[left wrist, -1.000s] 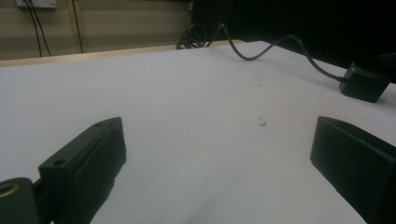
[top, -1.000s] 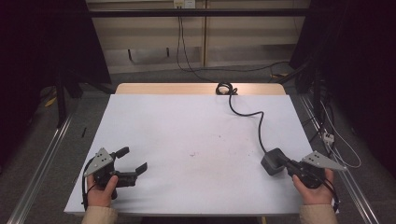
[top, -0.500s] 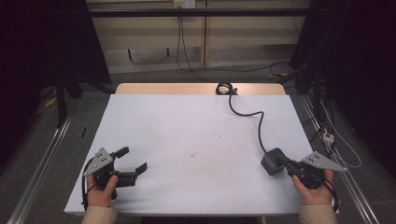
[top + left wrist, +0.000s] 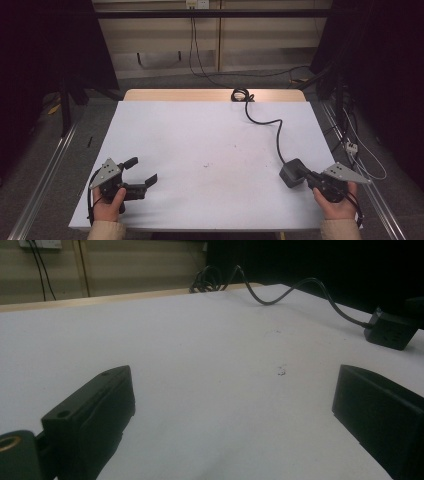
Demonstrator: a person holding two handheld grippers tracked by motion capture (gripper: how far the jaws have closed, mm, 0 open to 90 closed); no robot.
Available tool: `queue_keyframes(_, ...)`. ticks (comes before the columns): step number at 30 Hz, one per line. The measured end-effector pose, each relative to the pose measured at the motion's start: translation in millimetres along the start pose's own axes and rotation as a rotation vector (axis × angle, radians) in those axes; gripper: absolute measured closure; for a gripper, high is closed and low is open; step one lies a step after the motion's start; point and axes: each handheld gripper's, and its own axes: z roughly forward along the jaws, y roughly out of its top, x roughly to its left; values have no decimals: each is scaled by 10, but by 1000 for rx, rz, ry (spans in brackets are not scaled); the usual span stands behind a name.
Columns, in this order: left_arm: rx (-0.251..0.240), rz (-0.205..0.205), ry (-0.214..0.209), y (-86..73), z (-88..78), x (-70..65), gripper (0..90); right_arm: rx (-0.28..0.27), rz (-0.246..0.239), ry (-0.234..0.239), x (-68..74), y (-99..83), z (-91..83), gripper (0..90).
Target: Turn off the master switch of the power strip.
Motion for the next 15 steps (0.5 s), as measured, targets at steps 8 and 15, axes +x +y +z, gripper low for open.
queue_keyframes(8,2,2,1,3,5,0,33,-4,5,-1,-2,-1,0,900)
queue_keyframes(15,1,1,0,3,5,6,33,-6,-1,-3,1,3,2,900)
